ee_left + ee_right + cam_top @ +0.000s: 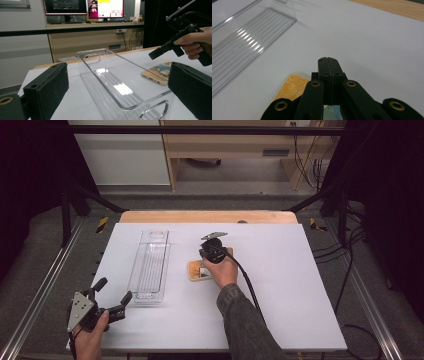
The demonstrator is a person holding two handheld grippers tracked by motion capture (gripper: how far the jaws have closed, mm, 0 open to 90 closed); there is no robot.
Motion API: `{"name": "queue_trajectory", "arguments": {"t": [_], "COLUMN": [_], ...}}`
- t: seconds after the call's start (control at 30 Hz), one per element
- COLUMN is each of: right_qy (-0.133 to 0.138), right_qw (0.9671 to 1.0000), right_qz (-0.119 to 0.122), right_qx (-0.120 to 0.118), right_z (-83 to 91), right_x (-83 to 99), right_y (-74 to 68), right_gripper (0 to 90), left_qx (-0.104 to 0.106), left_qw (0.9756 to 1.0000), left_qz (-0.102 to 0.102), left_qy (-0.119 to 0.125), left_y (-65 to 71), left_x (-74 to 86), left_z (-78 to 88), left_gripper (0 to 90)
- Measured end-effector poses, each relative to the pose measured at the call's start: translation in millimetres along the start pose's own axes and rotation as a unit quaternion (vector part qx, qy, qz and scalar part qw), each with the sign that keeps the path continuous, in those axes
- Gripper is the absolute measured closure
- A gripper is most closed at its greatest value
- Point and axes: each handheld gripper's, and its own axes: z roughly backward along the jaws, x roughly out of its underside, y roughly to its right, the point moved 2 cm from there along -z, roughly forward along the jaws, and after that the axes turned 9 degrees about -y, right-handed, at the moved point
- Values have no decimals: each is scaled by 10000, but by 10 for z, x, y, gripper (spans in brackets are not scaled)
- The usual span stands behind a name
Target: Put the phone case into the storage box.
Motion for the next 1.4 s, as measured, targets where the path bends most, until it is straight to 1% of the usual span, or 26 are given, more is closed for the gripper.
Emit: {"name": "queue_trajectory", "arguments": {"t": [0.2,0.43,0.57,0.67,0.77,0.87,0.97,1.1,1.3,1.37,1.4], "right_qy": [-60,-250,-375,-408,-522,-536,-532,-644,-653,-695,-713], "right_qw": [9999,9992,9986,9983,9976,9977,9979,9977,9973,9972,9972], "right_qz": [-61,-229,-224,-287,-320,-299,-288,-122,-257,-220,-147], "right_qx": [62,224,302,304,330,298,238,192,203,164,143], "right_z": [-52,-136,-199,-231,-265,-258,-216,-180,-225,-211,-204], "right_x": [16,26,50,54,73,79,83,81,81,90,97], "right_y": [27,133,166,180,196,198,179,134,171,159,148], "right_gripper": [900,900,900,900,900,900,900,900,900,900,900], "left_qx": [11,33,33,36,37,35,35,9,8,17,20], "left_qw": [10000,10000,10000,10000,10000,10000,10000,10000,9999,9999,10000], "left_qz": [-11,21,39,52,58,60,61,82,90,90,86], "left_qy": [2,20,35,34,45,41,39,38,45,45,40], "left_y": [8,8,3,-2,-2,-4,-4,-14,-14,-11,-10], "left_x": [-3,-2,-4,-3,-4,-3,-5,-5,-5,-6,-5], "left_z": [-1,0,3,2,5,4,5,16,17,14,11], "left_gripper": [28,28,28,28,28,28,28,28,29,29,29]}}
